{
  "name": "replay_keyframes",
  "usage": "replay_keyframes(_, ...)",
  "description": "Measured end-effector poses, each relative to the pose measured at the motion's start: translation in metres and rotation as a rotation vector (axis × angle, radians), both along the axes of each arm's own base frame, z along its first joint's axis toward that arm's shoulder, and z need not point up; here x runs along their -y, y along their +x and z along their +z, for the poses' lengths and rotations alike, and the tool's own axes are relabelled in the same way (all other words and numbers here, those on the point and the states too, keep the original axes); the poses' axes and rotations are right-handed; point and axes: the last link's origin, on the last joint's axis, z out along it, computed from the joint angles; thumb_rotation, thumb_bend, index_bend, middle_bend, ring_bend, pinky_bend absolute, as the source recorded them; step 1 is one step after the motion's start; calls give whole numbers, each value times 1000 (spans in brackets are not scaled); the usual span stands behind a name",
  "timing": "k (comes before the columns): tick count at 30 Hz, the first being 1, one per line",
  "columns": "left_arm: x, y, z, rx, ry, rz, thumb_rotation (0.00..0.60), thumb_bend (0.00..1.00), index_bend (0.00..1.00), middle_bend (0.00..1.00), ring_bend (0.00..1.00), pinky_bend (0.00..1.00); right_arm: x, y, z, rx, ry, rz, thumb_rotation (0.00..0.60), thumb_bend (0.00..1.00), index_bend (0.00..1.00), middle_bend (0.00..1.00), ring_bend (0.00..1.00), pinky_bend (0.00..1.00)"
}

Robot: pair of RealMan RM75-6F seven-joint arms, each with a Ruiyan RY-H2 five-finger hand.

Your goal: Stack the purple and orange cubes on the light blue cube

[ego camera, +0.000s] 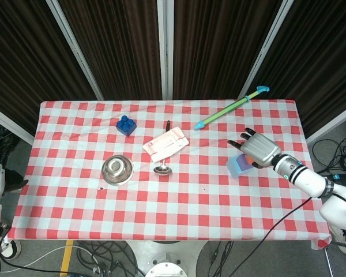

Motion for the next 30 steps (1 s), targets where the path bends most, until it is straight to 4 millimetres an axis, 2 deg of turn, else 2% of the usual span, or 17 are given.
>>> replay_keyframes(7,0,0,1,5,4,-1,600,60,209,189,166,312,1,4,2,-9,-5,19,600,42,4,242,66,128)
replay_keyframes(12,0,2,2,5,8,-8,600,60,210,189,167,312,-3,17,8,49,-16,48,600,35,0,216,43,128)
replay_keyframes(16,1,4,3,4,15,-20,600,60,210,189,166,312,-14,28,16,105,-25,85,600,17,0,193,18,131)
replay_keyframes(22,1,9,3,2,14,-39,600,60,210,188,167,312,-49,33,33,215,-81,154,600,40,0,183,12,120)
replay_keyframes(25,2,12,2,0,11,-52,600,60,210,189,166,312,-75,17,45,257,-160,154,600,39,0,169,11,111)
replay_keyframes(30,3,23,0,-4,2,-100,600,59,210,189,167,312,-120,-23,64,317,-378,81,600,69,0,154,3,100)
